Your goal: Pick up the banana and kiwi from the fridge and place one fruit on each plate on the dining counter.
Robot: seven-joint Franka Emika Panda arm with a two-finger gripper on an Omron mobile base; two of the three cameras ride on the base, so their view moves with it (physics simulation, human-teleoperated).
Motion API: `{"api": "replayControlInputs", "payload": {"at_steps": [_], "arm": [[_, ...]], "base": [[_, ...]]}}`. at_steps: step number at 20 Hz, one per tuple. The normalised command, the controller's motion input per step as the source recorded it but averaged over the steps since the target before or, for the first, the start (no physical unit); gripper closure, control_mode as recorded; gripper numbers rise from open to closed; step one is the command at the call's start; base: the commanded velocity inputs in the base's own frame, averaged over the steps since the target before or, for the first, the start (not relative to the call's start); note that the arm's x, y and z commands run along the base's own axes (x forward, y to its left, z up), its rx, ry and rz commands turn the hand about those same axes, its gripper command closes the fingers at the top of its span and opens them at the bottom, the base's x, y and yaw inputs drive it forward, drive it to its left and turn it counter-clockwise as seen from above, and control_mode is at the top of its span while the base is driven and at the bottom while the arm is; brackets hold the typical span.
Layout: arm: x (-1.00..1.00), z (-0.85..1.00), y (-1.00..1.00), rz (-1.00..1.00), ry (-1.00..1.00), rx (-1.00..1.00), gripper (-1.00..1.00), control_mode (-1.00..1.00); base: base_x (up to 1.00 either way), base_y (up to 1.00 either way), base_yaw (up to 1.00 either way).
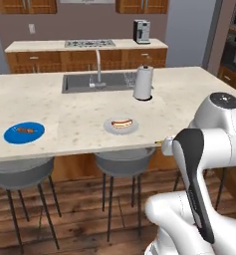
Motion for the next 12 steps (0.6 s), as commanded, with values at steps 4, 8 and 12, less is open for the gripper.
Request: {"api": "replayControlInputs", "payload": {"at_steps": [4,8,12], "arm": [[0.0,0.0,0.0,0.0,0.0,0.0,1.0,1.0],[0.0,0.0,0.0,0.0,0.0,0.0,1.0,1.0],[0.0,0.0,0.0,0.0,0.0,0.0,1.0,1.0]], "base": [[0.87,0.45,-0.18],[0.61,0.23,-0.05],[0.62,0.05,0.0]]}}
